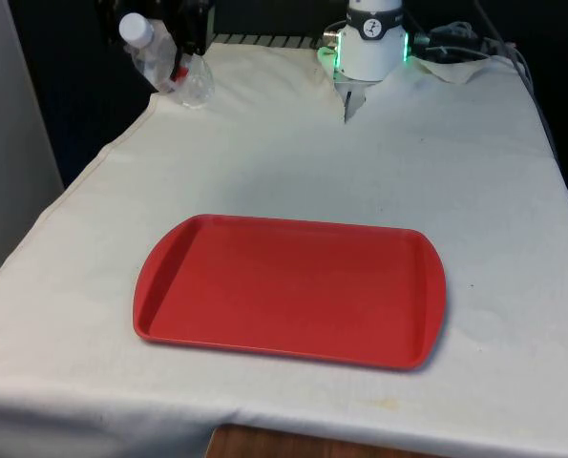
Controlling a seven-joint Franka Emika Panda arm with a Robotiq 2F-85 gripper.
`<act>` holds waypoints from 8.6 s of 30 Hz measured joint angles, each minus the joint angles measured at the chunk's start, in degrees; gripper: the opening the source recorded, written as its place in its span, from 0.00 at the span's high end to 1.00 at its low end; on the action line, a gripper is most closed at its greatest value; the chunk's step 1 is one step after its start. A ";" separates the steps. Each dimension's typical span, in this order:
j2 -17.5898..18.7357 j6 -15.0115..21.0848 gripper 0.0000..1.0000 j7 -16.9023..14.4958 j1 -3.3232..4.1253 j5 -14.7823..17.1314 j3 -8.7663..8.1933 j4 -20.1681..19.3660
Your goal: Place the bottle upright on the tray.
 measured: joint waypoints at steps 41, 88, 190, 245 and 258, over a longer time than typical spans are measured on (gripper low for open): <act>-5.27 8.19 0.68 1.43 -0.06 0.23 7.45 -2.12; -9.40 10.94 0.68 1.83 -0.17 -0.11 9.68 -6.70; -32.49 46.75 0.68 -0.80 -3.38 6.99 32.20 -36.73; -29.22 75.00 0.68 -3.84 -4.30 4.30 39.82 -41.48; -28.88 75.75 0.68 -3.84 -4.58 4.30 40.34 -41.60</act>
